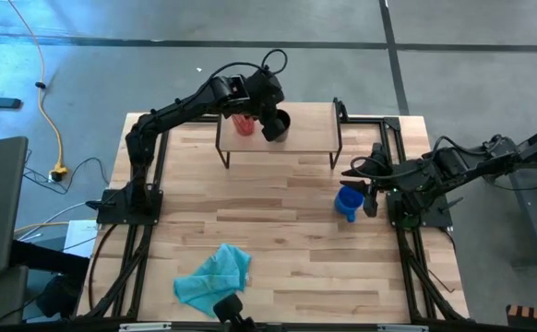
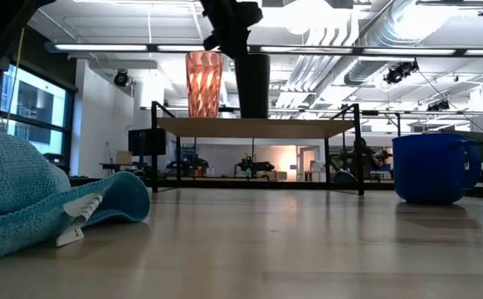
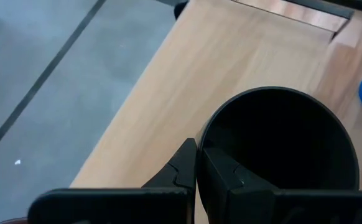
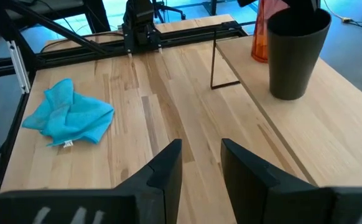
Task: Stack small to large cups/mugs on shelf
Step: Put the black cup on the shelf
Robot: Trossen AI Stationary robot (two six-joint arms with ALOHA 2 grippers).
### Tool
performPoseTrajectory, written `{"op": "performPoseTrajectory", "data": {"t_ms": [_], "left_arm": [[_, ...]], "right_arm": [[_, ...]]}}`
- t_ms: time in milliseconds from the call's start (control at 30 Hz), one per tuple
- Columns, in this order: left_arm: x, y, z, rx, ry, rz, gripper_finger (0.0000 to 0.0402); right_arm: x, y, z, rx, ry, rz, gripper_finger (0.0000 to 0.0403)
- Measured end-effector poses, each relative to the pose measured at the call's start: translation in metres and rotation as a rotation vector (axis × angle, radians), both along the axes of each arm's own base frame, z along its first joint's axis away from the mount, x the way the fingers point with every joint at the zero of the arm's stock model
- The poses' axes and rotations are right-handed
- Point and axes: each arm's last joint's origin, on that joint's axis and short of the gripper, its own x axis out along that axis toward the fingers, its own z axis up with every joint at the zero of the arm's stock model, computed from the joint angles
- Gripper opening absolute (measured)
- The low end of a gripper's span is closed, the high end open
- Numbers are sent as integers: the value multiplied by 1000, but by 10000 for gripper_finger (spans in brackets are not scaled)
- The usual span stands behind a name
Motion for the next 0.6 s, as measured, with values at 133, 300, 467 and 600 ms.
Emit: {"op": "performPoseTrajectory", "data": {"t_ms": [133,300,467,600], "left_arm": [[-1,2,0,0,0,6,0],[-1,2,0,4,2,0,0],[-1,3,1,16,2,6,0],[-1,5,2,28,-5,5,0]], "right_arm": [[0,0,0,-3,1,1,103],[0,0,0,-4,4,1,103],[0,0,0,-4,4,1,103],[0,0,0,-4,4,1,103]]}}
